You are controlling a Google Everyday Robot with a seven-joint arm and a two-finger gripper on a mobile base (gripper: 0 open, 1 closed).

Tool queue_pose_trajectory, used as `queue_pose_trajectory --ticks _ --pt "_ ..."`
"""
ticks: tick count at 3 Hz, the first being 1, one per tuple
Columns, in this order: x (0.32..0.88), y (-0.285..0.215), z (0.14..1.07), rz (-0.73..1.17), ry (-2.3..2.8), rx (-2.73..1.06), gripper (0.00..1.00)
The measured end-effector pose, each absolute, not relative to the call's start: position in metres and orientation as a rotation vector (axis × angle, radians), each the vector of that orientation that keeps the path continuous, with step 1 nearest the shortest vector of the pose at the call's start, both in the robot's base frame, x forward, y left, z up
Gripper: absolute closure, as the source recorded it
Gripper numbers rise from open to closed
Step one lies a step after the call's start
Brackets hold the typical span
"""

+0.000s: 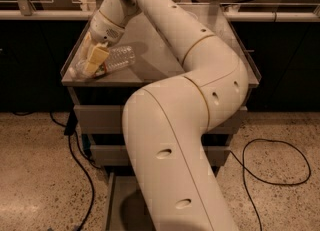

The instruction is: Place water bottle into bottom drawer

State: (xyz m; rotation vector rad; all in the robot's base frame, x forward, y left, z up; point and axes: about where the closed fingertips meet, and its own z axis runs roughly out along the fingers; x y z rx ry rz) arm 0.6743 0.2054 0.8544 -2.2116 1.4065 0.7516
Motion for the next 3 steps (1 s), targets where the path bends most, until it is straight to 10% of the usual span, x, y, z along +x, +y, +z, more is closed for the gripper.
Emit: queue_pose_trajectory --ticks 1,3 --pt "0.6743 0.2054 0.8544 0.752 1.407 -2.212 0.89" --pt "0.6743 0.2055 0.8544 0.752 1.407 -2.212 1.00"
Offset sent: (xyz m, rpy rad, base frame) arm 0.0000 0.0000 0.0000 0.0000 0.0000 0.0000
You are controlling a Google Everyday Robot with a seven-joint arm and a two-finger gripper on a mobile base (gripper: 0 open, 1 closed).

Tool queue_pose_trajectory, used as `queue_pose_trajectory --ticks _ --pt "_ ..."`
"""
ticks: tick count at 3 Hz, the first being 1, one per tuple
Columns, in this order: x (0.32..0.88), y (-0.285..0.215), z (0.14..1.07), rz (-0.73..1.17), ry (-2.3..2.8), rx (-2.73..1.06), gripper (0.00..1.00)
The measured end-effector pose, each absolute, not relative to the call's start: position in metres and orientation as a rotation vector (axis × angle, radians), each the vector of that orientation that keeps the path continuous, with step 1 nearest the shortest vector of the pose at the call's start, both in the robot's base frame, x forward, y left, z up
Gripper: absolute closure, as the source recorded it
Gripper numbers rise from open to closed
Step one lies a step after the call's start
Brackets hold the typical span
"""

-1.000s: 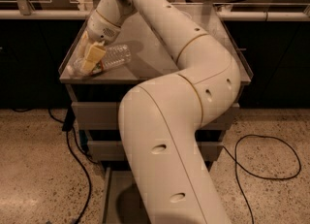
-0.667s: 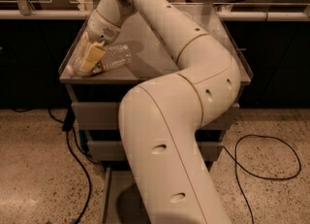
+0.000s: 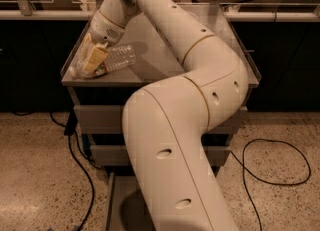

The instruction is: Place water bottle into bottom drawer

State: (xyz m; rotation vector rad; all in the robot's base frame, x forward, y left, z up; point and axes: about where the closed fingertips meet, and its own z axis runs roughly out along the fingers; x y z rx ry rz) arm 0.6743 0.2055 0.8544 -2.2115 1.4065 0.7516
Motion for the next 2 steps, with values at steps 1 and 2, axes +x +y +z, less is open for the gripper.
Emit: queue_pose_trajectory --ticks 1,2 --pt "0.664 0.220 0.896 0.630 1.397 -2.250 1.00" --pt "0.639 0.221 0.942 0.501 1.428 -2.266 1.00"
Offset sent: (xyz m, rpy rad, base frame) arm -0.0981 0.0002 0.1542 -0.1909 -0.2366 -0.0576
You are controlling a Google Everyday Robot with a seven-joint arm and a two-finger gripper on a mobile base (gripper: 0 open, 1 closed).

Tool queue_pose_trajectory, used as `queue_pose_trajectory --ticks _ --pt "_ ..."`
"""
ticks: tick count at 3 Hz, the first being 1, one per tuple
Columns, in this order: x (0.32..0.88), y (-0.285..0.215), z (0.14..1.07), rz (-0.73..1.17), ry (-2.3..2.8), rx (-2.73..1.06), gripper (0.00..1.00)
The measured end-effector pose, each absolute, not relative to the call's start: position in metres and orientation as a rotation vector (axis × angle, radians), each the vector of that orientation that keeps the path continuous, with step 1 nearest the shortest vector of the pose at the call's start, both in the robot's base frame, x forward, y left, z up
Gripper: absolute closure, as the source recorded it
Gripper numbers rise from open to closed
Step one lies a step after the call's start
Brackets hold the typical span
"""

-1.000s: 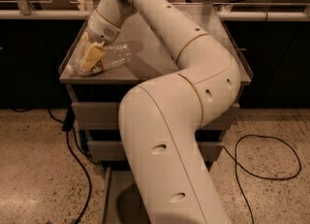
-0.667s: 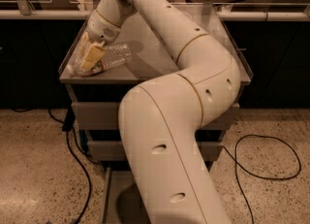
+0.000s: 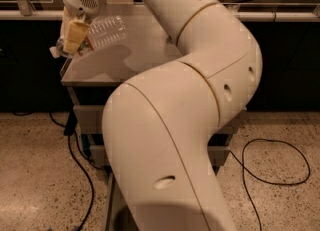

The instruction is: Place water bottle into bottom drawer

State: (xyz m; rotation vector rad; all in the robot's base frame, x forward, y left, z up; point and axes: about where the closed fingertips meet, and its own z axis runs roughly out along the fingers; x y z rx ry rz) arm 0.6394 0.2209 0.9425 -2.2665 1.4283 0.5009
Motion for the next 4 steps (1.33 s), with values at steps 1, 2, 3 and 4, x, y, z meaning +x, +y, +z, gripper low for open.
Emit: queue_pose_trajectory --ticks 1,2,3,4 --pt "0.608 0.216 0.978 0.388 1.503 -2.227 1.00" --pt "0.549 0.187 1.011 0.300 1.625 -2.103 1.00" --pt "0.488 0.143 1.021 0.280 1.675 -2.052 1.00" --pt "0.450 0.109 1.005 0.278 1.721 -2.081 1.00"
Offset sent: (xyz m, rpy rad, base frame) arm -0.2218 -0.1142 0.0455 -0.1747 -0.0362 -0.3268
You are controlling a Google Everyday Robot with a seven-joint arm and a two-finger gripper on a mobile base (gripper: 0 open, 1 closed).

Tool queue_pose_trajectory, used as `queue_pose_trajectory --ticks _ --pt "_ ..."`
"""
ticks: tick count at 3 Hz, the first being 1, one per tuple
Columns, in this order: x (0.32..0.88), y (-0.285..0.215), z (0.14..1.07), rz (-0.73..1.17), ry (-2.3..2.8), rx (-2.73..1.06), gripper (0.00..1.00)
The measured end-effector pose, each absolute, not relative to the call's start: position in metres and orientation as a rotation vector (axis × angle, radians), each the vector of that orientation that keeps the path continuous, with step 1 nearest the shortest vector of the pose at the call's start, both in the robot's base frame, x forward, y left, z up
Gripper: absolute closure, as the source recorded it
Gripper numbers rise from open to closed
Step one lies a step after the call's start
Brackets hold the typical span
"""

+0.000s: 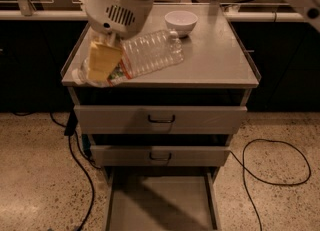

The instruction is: Place water bottle into bottom drawer

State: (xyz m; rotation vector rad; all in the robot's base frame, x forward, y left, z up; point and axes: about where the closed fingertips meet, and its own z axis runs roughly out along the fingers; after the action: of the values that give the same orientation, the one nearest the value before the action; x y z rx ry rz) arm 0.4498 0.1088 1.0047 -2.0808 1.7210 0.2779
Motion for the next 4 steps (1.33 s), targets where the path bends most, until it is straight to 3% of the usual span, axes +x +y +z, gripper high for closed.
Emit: queue_pose_trajectory --ticks 4 --pt "0.434 0.053 0.989 0.374 1.601 -2.226 1.00"
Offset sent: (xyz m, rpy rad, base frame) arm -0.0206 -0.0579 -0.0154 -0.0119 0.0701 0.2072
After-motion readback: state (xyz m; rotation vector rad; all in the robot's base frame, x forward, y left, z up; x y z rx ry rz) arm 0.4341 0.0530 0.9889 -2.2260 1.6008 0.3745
